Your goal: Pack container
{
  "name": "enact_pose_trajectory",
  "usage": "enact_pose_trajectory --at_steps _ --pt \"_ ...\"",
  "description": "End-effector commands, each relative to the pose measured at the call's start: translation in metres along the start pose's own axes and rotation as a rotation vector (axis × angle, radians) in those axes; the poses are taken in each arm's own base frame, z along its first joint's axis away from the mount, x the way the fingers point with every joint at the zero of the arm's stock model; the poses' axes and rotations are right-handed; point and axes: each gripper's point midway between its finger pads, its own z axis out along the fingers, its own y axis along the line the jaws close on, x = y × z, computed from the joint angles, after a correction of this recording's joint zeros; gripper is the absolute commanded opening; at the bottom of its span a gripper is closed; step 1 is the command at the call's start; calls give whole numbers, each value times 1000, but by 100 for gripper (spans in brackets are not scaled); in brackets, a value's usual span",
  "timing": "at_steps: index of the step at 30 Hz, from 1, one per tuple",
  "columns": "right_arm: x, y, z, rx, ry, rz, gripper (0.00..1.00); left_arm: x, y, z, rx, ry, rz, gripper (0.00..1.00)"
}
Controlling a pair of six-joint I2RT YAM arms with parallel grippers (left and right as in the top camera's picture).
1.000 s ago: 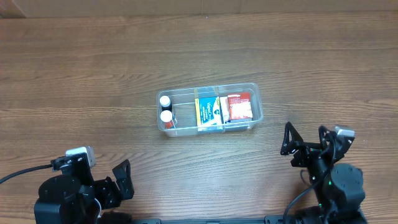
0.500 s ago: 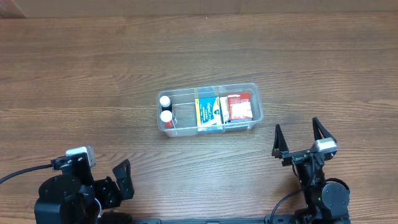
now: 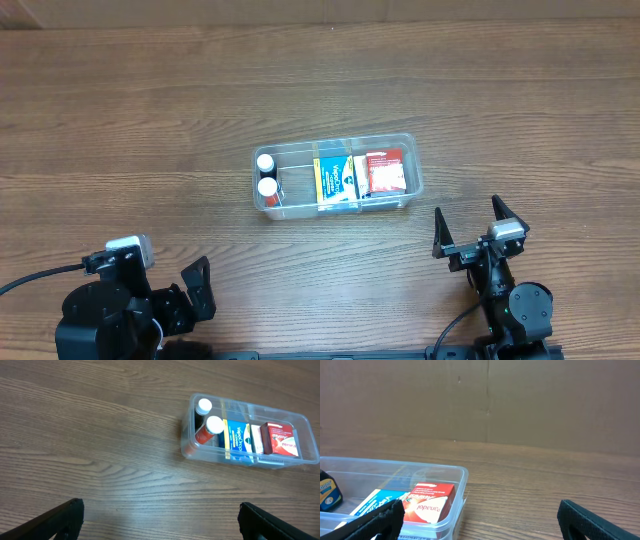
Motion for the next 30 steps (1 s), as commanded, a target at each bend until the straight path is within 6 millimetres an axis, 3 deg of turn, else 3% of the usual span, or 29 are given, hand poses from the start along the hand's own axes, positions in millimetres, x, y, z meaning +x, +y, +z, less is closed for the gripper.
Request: enact_pose_trajectory --at_steps 1,15,21,30 --pt "1 0 0 -1 -5 -4 100 -1 1 -1 -5 -9 -19 100" --pt "1 0 0 -1 -5 -4 100 4 5 -2 -24 7 -9 100" --pt "1 0 0 -1 -5 -4 100 6 15 4 -39 -123 83 100" --pt "1 0 0 -1 -5 -4 100 20 23 91 7 -358 149 100"
